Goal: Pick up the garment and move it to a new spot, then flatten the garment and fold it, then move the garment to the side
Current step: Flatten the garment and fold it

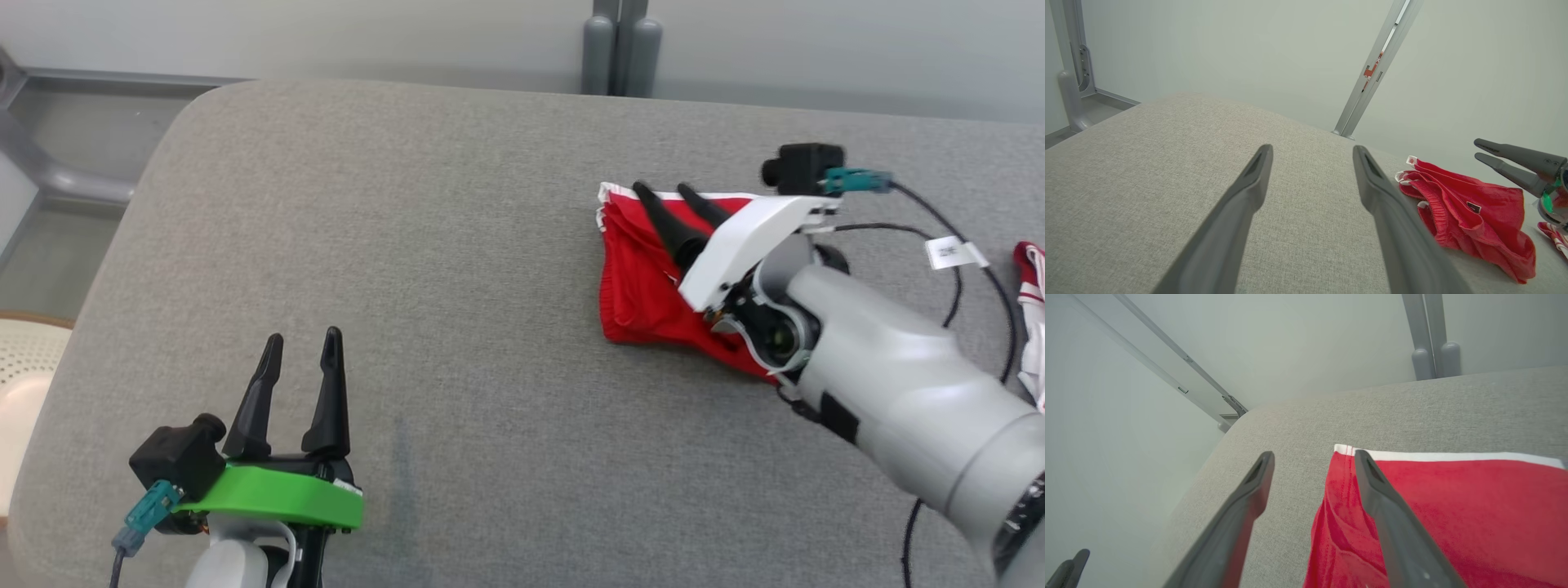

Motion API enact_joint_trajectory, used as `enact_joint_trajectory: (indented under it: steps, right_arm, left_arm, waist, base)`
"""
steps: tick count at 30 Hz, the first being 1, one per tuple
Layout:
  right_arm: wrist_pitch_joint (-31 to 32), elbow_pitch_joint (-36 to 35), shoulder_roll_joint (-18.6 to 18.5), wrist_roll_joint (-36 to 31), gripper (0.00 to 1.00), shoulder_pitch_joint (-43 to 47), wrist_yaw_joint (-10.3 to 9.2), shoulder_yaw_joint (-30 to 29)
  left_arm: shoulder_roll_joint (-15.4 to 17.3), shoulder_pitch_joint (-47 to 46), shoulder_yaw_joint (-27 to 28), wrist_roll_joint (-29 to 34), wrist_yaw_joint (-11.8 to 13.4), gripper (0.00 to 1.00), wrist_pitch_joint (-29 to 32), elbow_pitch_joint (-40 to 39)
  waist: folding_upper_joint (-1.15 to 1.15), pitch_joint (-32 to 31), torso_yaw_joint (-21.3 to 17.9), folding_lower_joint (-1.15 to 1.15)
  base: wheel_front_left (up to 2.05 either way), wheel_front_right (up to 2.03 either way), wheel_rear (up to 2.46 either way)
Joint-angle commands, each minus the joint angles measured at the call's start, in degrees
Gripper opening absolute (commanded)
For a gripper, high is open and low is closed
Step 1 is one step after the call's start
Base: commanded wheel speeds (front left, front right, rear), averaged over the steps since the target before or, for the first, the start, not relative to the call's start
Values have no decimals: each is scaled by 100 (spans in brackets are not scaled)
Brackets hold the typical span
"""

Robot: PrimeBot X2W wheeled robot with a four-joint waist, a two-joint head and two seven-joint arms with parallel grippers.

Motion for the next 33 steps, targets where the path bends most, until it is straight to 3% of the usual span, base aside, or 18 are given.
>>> enact_joint_trajectory:
  steps: [1,5,9,18,24,30,33]
  right_arm:
    - [-139,-127,-196,15,100,74,3,-97]
    - [-329,-355,-708,-62,100,238,3,-406]
    - [-368,-135,-1071,-203,100,514,4,-658]
    - [-374,501,-777,-783,100,834,3,-1087]
    - [-375,-93,-988,-1931,100,1228,3,-2371]
    - [-371,-1508,-1069,-3599,100,2365,3,-4115]
    - [-372,-2334,-914,-4359,100,3088,3,-4896]
  left_arm:
    - [10,125,33,89,-18,100,-14,-17]
    - [-15,183,107,117,-28,100,-15,-95]
    - [-38,233,112,153,-35,100,-14,-137]
    - [-25,105,70,262,-64,100,-14,-173]
    - [-57,335,253,389,-64,100,-14,-295]
    - [-62,680,612,609,8,100,-14,-471]
    - [-89,847,823,732,35,100,-14,-628]
  waist:
    - [0,-88,-156,0]
    - [0,-141,-305,0]
    - [0,-138,-369,0]
    - [0,-61,-200,0]
    - [0,-227,-196,0]
    - [0,-483,-533,0]
    - [0,-579,-734,0]
  base:
    - [0,0,0]
    - [0,0,0]
    - [0,0,0]
    - [0,0,0]
    - [0,0,0]
    - [0,0,0]
    - [0,0,0]
